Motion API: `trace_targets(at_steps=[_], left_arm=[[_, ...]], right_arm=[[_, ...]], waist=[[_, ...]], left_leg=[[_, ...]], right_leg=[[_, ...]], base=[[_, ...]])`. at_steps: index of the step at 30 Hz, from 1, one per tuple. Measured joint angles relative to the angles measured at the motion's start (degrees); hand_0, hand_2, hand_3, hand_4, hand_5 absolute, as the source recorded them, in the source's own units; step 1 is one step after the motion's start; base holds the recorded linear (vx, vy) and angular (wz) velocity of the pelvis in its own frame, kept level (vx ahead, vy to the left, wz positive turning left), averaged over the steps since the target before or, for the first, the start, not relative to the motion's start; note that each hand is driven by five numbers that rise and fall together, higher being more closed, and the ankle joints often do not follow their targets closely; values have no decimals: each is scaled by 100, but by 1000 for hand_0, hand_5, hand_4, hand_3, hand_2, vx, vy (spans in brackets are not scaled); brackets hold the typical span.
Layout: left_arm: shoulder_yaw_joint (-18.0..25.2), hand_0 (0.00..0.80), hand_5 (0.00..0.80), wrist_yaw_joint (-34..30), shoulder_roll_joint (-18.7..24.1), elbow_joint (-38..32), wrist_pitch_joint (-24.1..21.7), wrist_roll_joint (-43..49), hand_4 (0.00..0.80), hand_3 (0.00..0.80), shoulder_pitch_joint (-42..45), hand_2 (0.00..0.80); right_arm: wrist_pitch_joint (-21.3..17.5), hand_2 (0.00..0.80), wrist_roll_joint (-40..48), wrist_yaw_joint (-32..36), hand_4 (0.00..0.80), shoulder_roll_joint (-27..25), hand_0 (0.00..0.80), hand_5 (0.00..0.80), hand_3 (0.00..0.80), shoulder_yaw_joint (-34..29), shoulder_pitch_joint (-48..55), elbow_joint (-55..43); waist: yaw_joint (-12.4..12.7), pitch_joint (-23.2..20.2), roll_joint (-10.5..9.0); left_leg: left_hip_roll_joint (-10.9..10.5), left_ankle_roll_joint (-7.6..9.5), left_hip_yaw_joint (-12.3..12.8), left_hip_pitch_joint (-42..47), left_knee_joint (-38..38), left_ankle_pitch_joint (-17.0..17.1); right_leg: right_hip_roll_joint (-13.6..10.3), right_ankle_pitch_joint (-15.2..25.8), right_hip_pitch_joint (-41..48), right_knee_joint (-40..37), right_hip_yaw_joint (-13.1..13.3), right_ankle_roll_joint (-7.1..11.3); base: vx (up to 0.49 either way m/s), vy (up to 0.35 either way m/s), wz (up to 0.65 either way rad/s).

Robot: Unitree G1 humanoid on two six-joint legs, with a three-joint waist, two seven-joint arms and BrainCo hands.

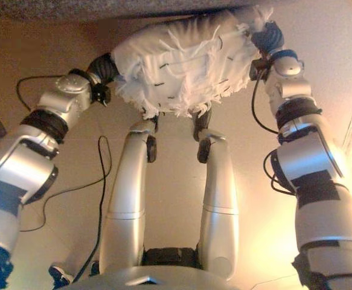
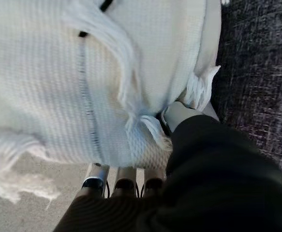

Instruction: Pick up the cushion and take it to the sofa

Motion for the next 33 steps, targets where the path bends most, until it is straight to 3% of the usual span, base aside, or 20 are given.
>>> trace_targets(at_steps=[10, 12, 16, 20, 26, 33], left_arm=[[21, 800, 800, 424, -62, -64, -428, 166, 800, 800, 147, 800], [94, 800, 800, 625, -12, -357, -589, 208, 800, 800, 460, 800], [640, 800, 800, 983, 70, -1229, -883, 264, 800, 800, 1552, 800], [926, 800, 800, 1328, 32, -1927, -1004, 471, 800, 800, 2348, 800], [1176, 800, 800, 1665, -65, -2254, -1001, 661, 800, 800, 2964, 800], [1598, 800, 800, 2003, -95, -2612, -1015, 652, 800, 800, 3321, 800]], right_arm=[[-467, 800, 244, -239, 800, 137, 800, 800, 800, -202, 552, -320], [-667, 800, 308, -390, 800, 199, 800, 800, 800, -405, 1033, -772], [-999, 800, 336, -751, 800, 361, 800, 800, 800, -738, 2262, -1890], [-1120, 800, 274, -1187, 800, 468, 800, 800, 800, -915, 3288, -2779], [-1093, 800, 100, -1526, 800, 659, 800, 800, 800, -941, 3905, -3306], [-617, 800, -295, -1721, 800, 628, 800, 800, 800, -1147, 4157, -4291]], waist=[[-45, 1, -1], [-86, 6, -12], [-170, 4, -89], [-248, 1, -146], [-314, 4, -229], [-299, -19, -276]], left_leg=[[44, 33, 31, 119, 47, 24], [65, 31, 78, 240, 71, 14], [144, 103, 232, 728, 13, -38], [277, 86, 550, 1472, -645, -13], [302, 194, 898, 3224, -2010, 428], [199, 162, 955, 5079, -3281, 690]], right_leg=[[1, 10, 184, 0, -48, 8], [-11, 4, 310, 39, -44, 7], [12, 2, 732, -50, 108, 7], [14, 121, 1374, -673, 274, 34], [29, 656, 2977, -2034, 421, 130], [-18, 847, 4703, -3114, 363, 133]], base=[[2, -1, 2], [4, 49, 7], [-10, 87, -6], [22, 82, -5], [98, 110, -12], [125, 101, -1]])
